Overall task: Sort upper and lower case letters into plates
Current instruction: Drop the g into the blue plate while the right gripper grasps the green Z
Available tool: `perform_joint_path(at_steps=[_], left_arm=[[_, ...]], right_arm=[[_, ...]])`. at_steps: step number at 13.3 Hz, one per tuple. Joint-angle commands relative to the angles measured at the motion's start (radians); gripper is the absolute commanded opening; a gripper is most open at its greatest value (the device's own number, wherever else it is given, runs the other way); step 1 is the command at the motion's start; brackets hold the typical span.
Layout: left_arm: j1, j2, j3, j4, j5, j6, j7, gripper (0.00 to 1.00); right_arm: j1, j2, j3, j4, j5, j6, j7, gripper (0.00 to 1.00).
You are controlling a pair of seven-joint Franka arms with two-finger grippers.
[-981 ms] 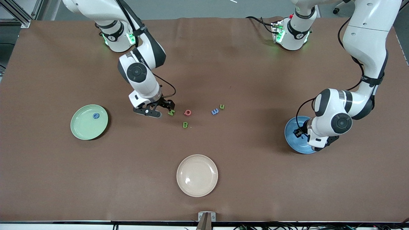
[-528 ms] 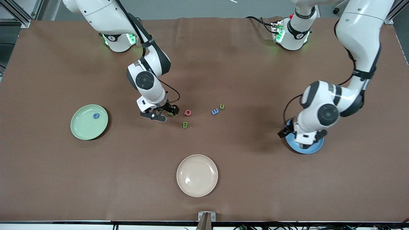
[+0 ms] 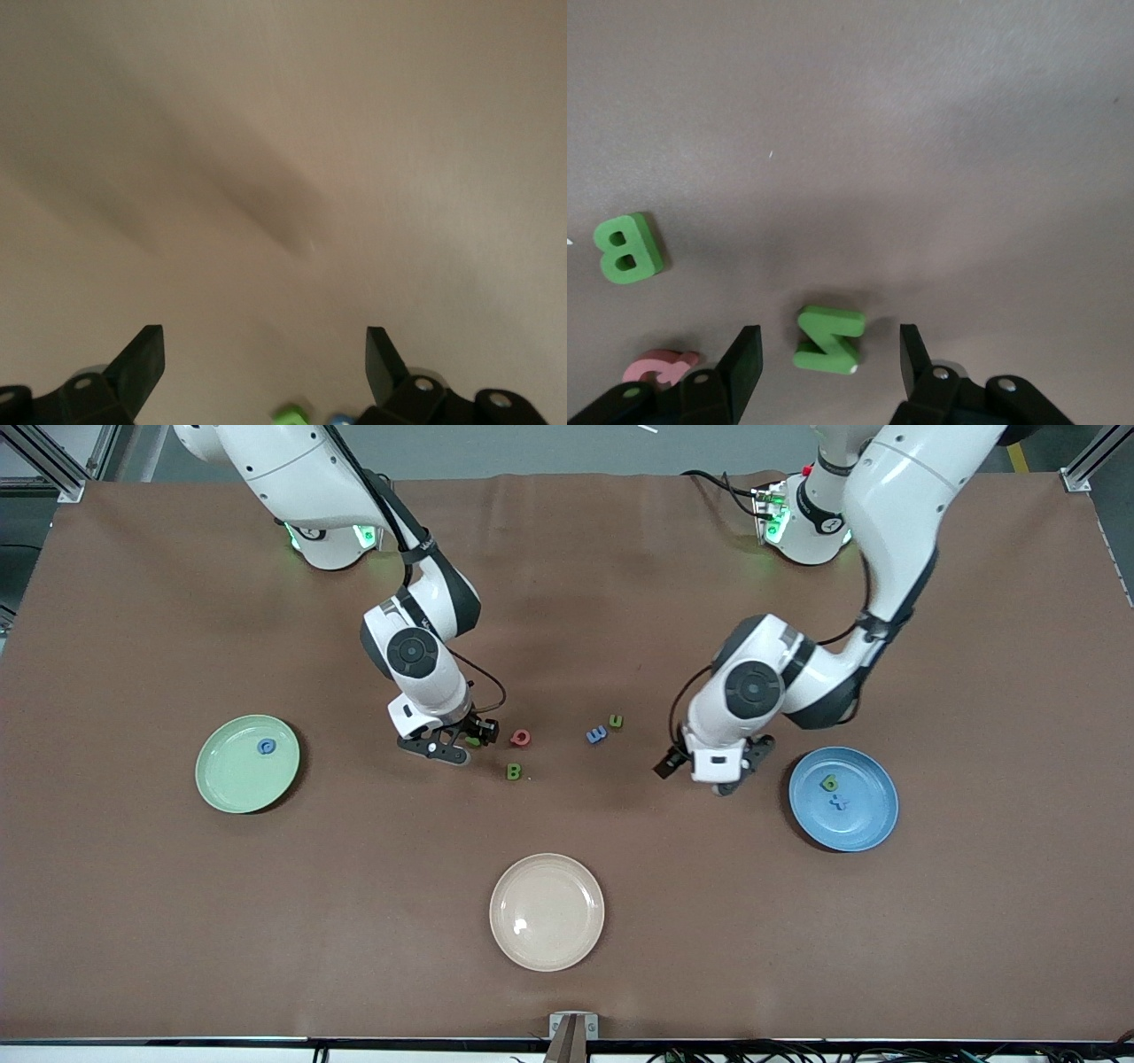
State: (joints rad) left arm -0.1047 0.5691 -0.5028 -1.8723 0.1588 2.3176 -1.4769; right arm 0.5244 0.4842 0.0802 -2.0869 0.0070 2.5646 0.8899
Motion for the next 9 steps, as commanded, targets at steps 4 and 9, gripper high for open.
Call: perform_joint_path(at_steps=[4,9], left_arm=[[-0.114,0.052,0.01,0.004,0.016,0.111,-0.222,1.0],[-0.164,0.086,0.013,0.022,0.255,0.137,-0.235,1.0]], right_arm=[[0.025,0.034,-0.016,0.033,-0.012,-0.007,0.044,0.66],[0.016,0.036,-0.017,0.03,-0.013,-0.007,0.04,0.42]])
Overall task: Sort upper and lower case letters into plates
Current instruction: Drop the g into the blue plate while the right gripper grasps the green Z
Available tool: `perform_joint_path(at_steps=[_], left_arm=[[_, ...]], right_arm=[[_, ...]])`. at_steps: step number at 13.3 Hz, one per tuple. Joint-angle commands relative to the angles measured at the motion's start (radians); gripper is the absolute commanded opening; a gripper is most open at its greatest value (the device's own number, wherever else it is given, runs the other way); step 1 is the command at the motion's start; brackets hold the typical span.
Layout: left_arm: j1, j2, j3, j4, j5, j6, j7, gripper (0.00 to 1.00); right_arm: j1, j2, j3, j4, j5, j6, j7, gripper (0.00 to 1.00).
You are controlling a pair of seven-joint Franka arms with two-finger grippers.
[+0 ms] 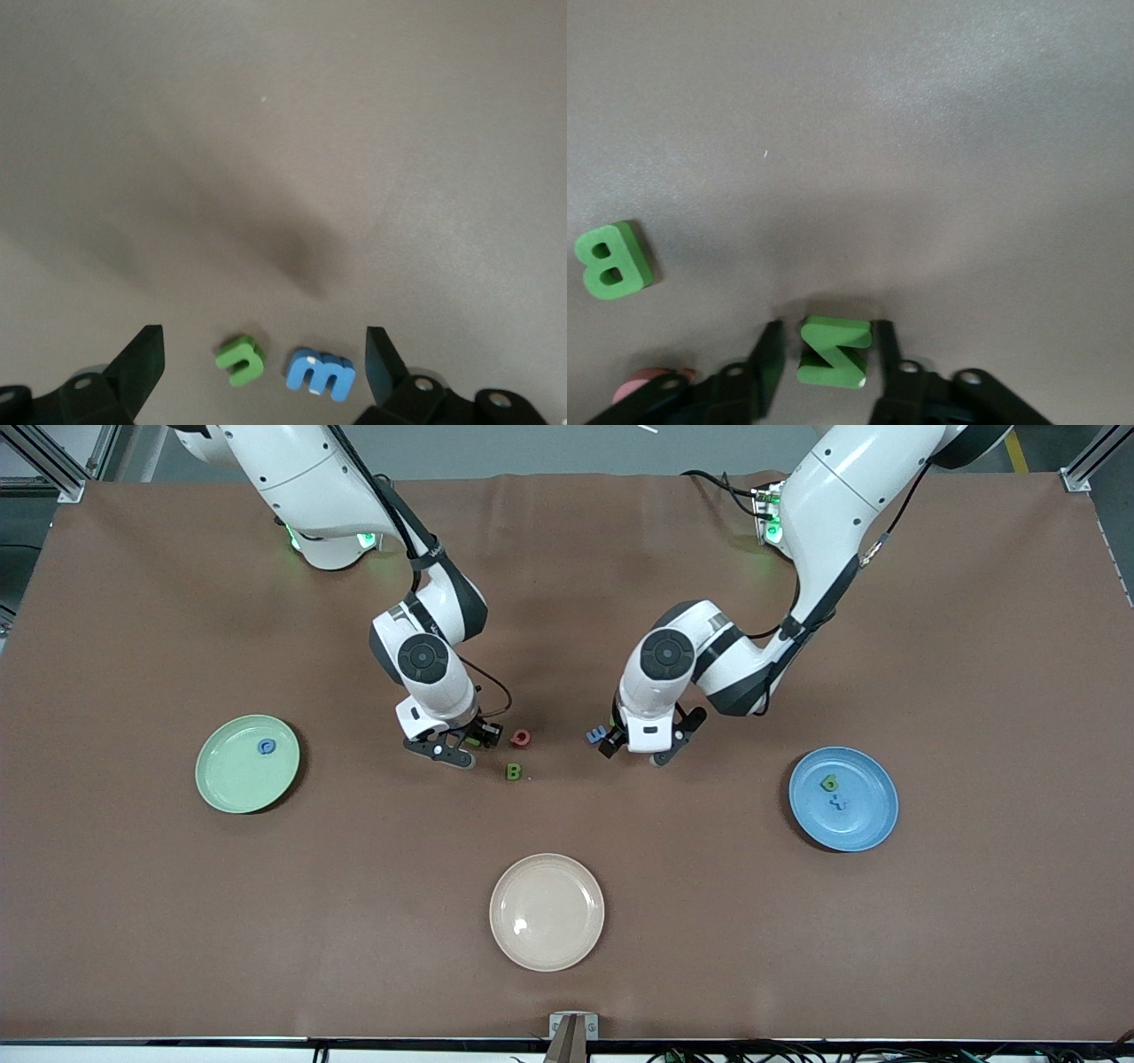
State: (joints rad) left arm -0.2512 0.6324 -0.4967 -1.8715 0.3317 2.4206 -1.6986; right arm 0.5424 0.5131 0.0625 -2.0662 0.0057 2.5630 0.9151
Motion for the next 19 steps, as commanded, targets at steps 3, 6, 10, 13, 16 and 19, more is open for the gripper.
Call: perform_joint_path(at_steps=[3,6,10,13,16,19], left_arm=[[-0.059,0.065,0.009,0.061,0.138,0.066,-0.013,0.99],[-0.104,0.102,0.009,0.115,0.129,0.068,-0.025,0.95],[-0.111,0.108,0.021,0.13,0.139,0.066,-0.012,0.78],[-0.112,0.11,0.027,0.138,0.142,0.063,-0.012,0.74],[-0.118,0.125,0.029,0.138,0.142,0.061,-0.012,0.73],[-0.12,0.13,0.029,0.135,0.142,0.052,-0.015,0.73]], right_arm=[[-0.002,0.005,0.0,0.009,-0.012,-0.004,0.015,0.26],[-0.015,-0.008,-0.001,0.014,-0.012,-0.018,0.002,0.16],[-0.082,-0.131,-0.013,0.047,-0.013,-0.257,-0.137,0.16],[-0.237,-0.215,-0.021,0.075,-0.019,-0.404,-0.44,0.15],[-0.382,-0.232,-0.023,0.075,-0.081,-0.412,-0.666,0.15],[-0.519,-0.22,-0.023,0.08,-0.087,-0.393,-0.904,0.15]])
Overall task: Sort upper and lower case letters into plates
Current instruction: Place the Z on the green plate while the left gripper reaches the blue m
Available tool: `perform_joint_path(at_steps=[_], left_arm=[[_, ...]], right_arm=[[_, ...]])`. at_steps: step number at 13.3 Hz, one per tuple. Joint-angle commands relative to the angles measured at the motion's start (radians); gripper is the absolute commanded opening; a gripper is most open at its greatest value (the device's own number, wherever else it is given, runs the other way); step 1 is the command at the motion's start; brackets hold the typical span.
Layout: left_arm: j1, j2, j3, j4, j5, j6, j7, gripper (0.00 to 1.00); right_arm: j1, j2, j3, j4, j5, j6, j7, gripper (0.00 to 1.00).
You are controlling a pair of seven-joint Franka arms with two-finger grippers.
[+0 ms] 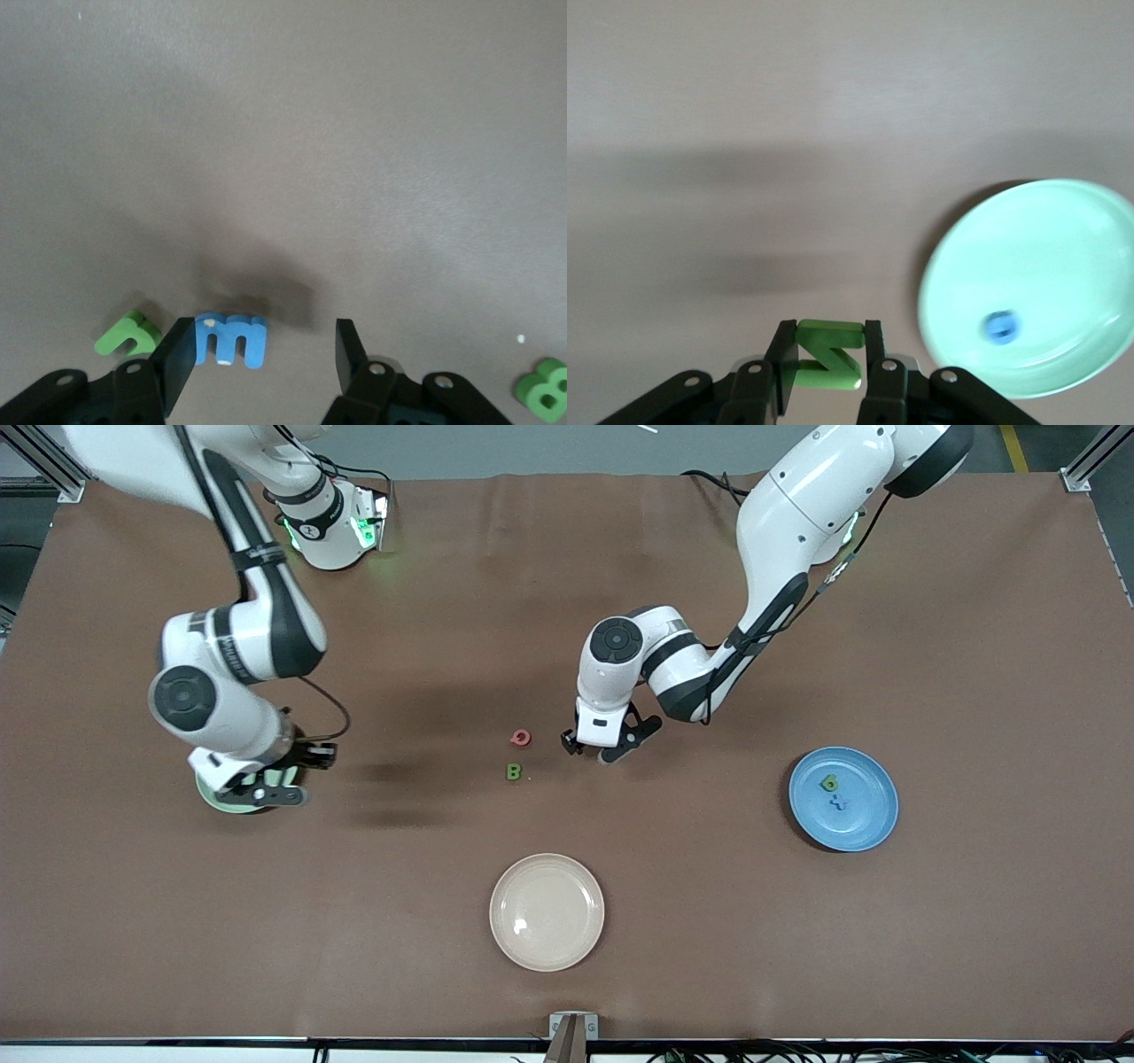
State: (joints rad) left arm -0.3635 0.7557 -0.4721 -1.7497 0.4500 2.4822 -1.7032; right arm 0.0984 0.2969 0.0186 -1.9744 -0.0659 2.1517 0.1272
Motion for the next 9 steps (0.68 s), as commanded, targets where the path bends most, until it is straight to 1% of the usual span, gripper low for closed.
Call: perform_joint_path(at_steps=[1,3,5,9], left_arm=[[-0.008,0.004,0.004,0.013,0.024,-0.025,-0.012,0.73],[-0.008,-0.003,0.003,0.018,0.024,-0.054,-0.012,0.75],[-0.008,-0.003,0.003,0.016,0.024,-0.055,-0.012,0.75],[-0.008,0.002,0.003,0.019,0.024,-0.055,-0.012,0.74]], right_arm=[[-0.116,-0.001,0.023,-0.009,-0.015,0.037,-0.188,0.15],[-0.17,0.034,0.023,-0.009,-0.015,0.089,-0.283,0.16],[-0.2,0.082,0.023,-0.009,-0.015,0.151,-0.345,0.15],[-0.23,0.149,0.023,-0.011,-0.014,0.195,-0.383,0.16]])
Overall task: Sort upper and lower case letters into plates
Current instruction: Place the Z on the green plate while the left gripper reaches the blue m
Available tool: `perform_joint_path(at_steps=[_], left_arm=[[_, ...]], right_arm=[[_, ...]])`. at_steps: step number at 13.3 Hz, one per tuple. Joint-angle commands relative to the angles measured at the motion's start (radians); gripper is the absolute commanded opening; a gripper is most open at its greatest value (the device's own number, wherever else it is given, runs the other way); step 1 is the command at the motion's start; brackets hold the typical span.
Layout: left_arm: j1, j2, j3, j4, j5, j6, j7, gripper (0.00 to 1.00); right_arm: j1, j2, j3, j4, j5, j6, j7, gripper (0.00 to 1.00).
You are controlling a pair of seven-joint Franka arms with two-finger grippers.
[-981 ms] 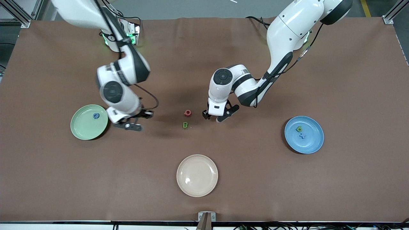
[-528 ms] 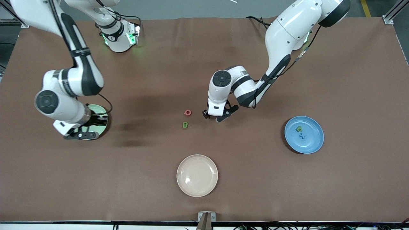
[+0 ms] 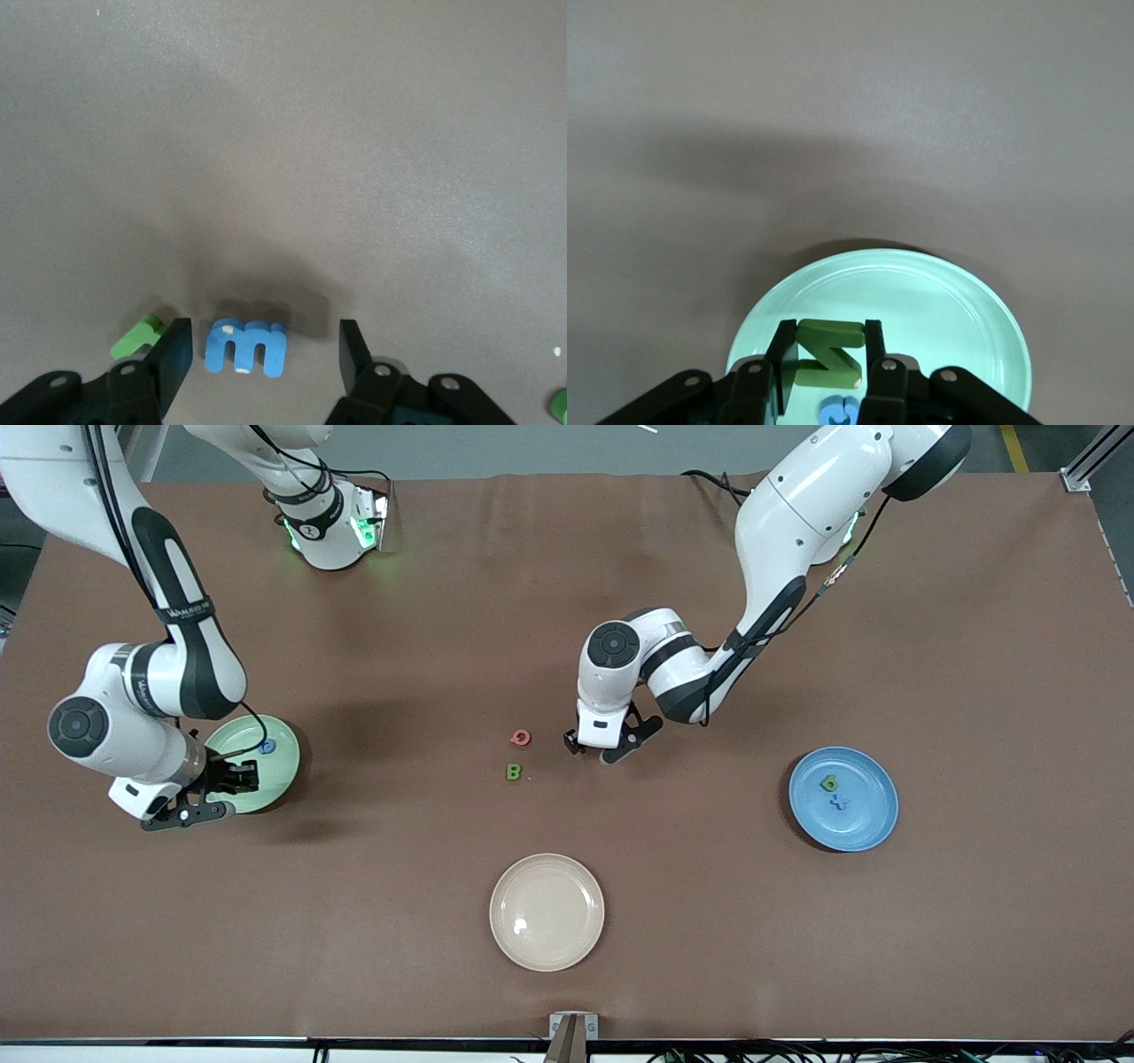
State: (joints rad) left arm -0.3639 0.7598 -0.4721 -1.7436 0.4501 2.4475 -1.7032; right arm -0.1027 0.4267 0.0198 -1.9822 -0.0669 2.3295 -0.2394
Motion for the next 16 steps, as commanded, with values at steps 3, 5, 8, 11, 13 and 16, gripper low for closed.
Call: perform_joint_path(at_steps=[3,5,8,11,13,16], left_arm=[[-0.009,0.003,0.003,0.025,0.024,-0.021,-0.009,0.67],[-0.016,0.006,0.003,0.03,0.024,-0.019,-0.009,0.64],[-0.015,0.004,0.003,0.029,0.024,-0.021,-0.01,0.64],[-0.015,0.01,0.003,0.029,0.024,-0.021,-0.01,0.64],[-0.017,0.013,0.004,0.029,0.024,-0.021,-0.01,0.64],[-0.017,0.019,0.004,0.027,0.024,-0.021,-0.01,0.64]], right_arm=[[-0.052,0.072,0.022,-0.006,-0.011,0.05,-0.049,0.16],[-0.06,0.086,0.022,-0.012,-0.01,0.053,-0.052,0.17],[-0.058,0.098,0.022,-0.012,-0.01,0.054,-0.052,0.19],[-0.054,0.096,0.022,-0.009,-0.008,0.05,-0.046,0.6],[-0.051,0.071,0.023,-0.007,-0.001,0.037,-0.032,1.0],[-0.01,-0.055,0.032,-0.006,0.001,-0.077,0.011,1.0]])
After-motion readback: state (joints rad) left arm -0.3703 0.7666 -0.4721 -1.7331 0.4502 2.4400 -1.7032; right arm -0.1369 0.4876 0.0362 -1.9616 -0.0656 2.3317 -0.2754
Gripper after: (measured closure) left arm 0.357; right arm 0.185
